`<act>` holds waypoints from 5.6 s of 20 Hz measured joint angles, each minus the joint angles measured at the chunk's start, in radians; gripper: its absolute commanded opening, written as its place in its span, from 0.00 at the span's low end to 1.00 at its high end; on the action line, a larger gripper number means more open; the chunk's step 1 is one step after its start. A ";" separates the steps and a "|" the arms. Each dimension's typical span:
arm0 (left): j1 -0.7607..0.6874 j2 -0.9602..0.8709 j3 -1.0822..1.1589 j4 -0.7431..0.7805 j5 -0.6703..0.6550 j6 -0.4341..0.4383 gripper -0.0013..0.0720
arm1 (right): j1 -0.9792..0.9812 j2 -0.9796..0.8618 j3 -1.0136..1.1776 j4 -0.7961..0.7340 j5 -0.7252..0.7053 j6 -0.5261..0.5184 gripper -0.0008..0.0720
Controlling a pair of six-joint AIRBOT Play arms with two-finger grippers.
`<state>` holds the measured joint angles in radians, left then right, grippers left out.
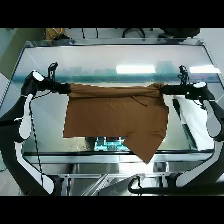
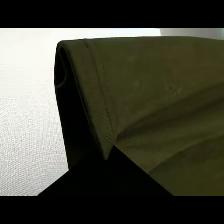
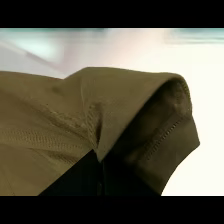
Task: Fold the shirts.
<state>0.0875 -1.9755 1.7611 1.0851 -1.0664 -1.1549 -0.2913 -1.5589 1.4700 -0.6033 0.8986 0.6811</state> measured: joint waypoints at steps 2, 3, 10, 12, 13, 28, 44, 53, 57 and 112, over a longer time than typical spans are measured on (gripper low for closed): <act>-0.007 -0.006 0.001 0.018 -0.001 -0.005 0.04 | 0.009 -0.012 0.000 -0.014 -0.004 0.003 0.03; -0.010 -0.008 0.002 0.024 -0.006 -0.005 0.04 | 0.016 -0.018 0.001 -0.019 -0.004 0.005 0.03; 0.002 0.048 0.002 0.037 -0.170 -0.048 0.95 | 0.020 0.064 0.001 -0.064 0.046 0.080 0.45; 0.033 0.101 -0.008 0.040 -0.256 -0.069 0.95 | -0.012 0.142 -0.001 -0.133 0.090 0.183 0.45; 0.051 0.132 -0.030 0.040 -0.298 -0.077 0.86 | -0.031 0.182 -0.009 -0.169 0.123 0.233 0.45; 0.195 0.456 -0.901 -0.210 -0.147 0.060 0.67 | -0.293 0.741 -0.800 -0.308 0.342 0.532 0.62; 0.175 0.412 -0.804 -0.264 -0.274 0.082 0.03 | -0.108 0.606 -1.000 -0.161 0.272 0.394 0.03; 0.175 0.658 -0.914 0.052 -0.368 -0.114 0.03 | -0.108 0.858 -0.972 -0.460 0.478 0.668 0.03; 0.177 0.755 -1.012 0.129 -0.367 -0.153 0.03 | -0.106 1.015 -0.952 -0.501 0.482 0.709 0.03; -0.421 0.132 -0.132 -0.114 -0.137 -0.174 0.03 | 0.044 0.435 -0.201 -0.043 0.430 0.286 0.03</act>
<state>-0.3332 -1.8435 1.6287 0.9714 -1.2030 -1.3293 -0.2470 -1.1240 1.2694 -0.6464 1.3281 0.9668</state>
